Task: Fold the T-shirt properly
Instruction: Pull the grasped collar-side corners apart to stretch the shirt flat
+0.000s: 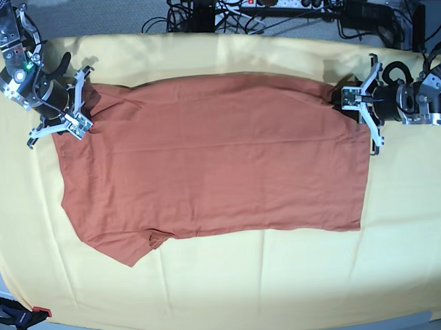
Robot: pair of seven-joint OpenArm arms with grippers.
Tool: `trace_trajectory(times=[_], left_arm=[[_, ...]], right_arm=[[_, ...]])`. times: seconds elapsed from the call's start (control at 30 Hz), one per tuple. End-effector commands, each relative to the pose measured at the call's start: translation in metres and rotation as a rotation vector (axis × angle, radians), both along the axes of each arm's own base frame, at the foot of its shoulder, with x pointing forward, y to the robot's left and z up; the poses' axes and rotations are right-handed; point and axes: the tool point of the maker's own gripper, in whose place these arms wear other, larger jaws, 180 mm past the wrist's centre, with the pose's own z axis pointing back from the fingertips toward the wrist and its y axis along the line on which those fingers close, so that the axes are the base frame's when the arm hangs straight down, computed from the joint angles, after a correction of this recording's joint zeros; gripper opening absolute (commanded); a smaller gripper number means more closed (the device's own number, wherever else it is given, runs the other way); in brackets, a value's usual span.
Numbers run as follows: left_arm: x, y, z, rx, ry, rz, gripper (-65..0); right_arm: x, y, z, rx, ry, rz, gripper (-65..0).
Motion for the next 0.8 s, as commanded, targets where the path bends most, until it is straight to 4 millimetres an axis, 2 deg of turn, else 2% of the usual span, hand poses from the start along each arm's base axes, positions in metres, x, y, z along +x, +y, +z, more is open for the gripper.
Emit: trace_trajectory(times=[0.0,0.53,0.6,0.77], left_arm=[[0.010,0.004,0.011,-0.006,-0.038,0.011,-65.0],[0.014,0.025,0.004,0.106,-0.047,0.047,-65.0],[0.019,0.025,0.006,0.100,-0.074,0.062,-65.0],[0.047,0.032,0.016,0.118,-0.228,0.127,-65.0]], right_arm=[[0.009,-0.003,0.010,0.002,-0.033,0.007,-65.0],[0.024,-0.020,0.018,-0.011,-0.096,-0.115,-65.0],[0.027,-0.023,0.021,-0.009,-0.111,-0.138,-65.0],[0.028,-0.025,0.022,-0.009,-0.119,-0.150,-65.0]])
